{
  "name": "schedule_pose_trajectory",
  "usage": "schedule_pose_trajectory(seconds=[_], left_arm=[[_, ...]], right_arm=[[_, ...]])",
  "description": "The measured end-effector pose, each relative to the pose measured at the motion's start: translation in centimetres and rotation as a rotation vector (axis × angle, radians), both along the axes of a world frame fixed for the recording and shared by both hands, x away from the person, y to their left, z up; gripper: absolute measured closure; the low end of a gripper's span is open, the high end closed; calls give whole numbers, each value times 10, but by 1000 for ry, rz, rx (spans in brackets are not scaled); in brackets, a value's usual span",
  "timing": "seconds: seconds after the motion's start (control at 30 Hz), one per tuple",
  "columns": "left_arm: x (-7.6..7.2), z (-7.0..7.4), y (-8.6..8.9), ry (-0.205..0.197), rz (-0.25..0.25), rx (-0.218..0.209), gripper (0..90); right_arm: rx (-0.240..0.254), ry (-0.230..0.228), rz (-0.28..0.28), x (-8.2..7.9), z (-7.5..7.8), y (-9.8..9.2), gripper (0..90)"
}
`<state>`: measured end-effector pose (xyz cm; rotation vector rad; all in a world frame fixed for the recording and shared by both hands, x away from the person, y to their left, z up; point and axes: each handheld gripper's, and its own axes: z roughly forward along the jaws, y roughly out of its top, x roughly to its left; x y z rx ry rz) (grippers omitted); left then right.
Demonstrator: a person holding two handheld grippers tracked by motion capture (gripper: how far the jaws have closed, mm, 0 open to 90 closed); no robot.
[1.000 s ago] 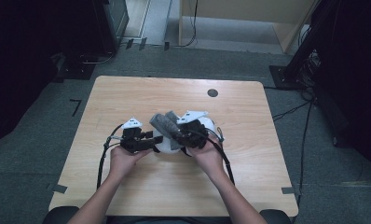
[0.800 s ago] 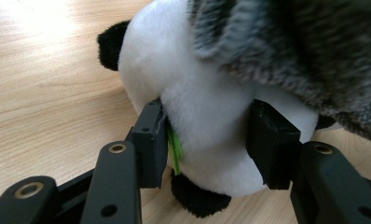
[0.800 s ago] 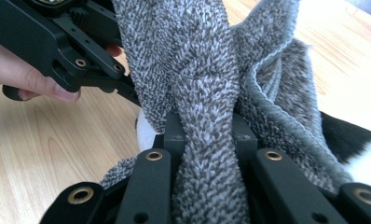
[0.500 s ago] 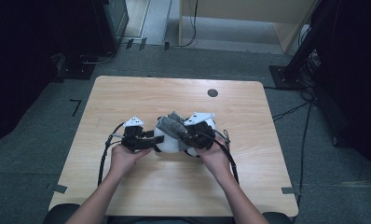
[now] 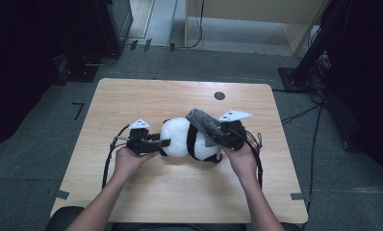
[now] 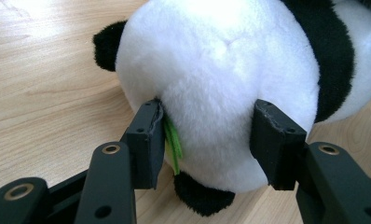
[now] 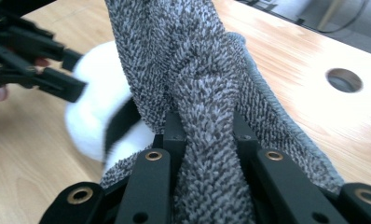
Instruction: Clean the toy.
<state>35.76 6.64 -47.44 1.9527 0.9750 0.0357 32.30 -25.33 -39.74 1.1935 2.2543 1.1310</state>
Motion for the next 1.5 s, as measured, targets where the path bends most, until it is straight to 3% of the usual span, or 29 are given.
schedule_pose_trajectory(seconds=[0.23,0.43,0.53,0.73,0.87,1.0,1.2,1.3,1.5], left_arm=[[0,0,0,-6,-1,-7,472],[0,0,0,-9,-5,-1,470],[-1,-1,2,-4,-11,-8,467],[-2,-1,1,-7,-5,-2,459],[-2,-1,2,-10,-7,0,455],[-2,-2,1,-11,-7,1,454],[-2,-1,1,-9,-4,4,454],[-2,-2,1,-6,-3,6,452],[-2,0,-1,-7,-1,8,452]], right_arm=[[57,28,-67,3,-8,-28,752],[70,58,-140,7,-17,-49,759],[120,54,-133,6,-10,-52,761],[125,-37,-63,-8,20,-25,760],[107,-59,16,-13,24,5,760],[69,-43,91,-12,13,38,759],[-3,24,165,-8,-17,74,756],[-20,16,178,-9,-28,77,755],[-14,17,172,-8,-24,68,751]])
